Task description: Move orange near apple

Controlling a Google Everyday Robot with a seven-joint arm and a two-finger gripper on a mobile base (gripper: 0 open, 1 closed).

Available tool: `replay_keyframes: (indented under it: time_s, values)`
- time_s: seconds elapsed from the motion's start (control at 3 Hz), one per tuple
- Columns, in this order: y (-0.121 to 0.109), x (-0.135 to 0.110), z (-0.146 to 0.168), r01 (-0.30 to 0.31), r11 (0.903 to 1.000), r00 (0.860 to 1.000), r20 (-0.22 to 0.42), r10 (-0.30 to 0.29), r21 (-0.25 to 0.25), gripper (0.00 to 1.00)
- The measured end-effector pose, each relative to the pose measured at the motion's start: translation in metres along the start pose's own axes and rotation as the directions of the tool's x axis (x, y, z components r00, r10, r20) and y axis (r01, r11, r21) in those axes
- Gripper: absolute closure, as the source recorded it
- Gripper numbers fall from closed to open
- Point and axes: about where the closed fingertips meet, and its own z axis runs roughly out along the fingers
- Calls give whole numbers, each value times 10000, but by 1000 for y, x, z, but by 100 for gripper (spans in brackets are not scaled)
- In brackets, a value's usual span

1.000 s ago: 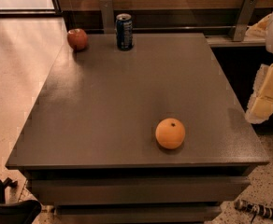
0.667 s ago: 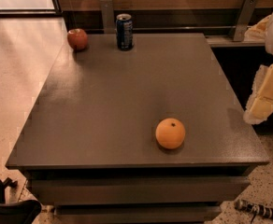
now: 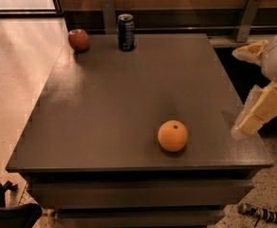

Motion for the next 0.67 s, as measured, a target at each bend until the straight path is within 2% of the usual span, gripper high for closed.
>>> replay_keyframes:
  time_s: [0.33, 0.67]
  values:
    - [12, 3, 28, -147, 9978, 9847, 1722, 258, -654, 0]
    - [23, 7, 66, -166, 9918, 9401, 3359, 587, -1270, 0]
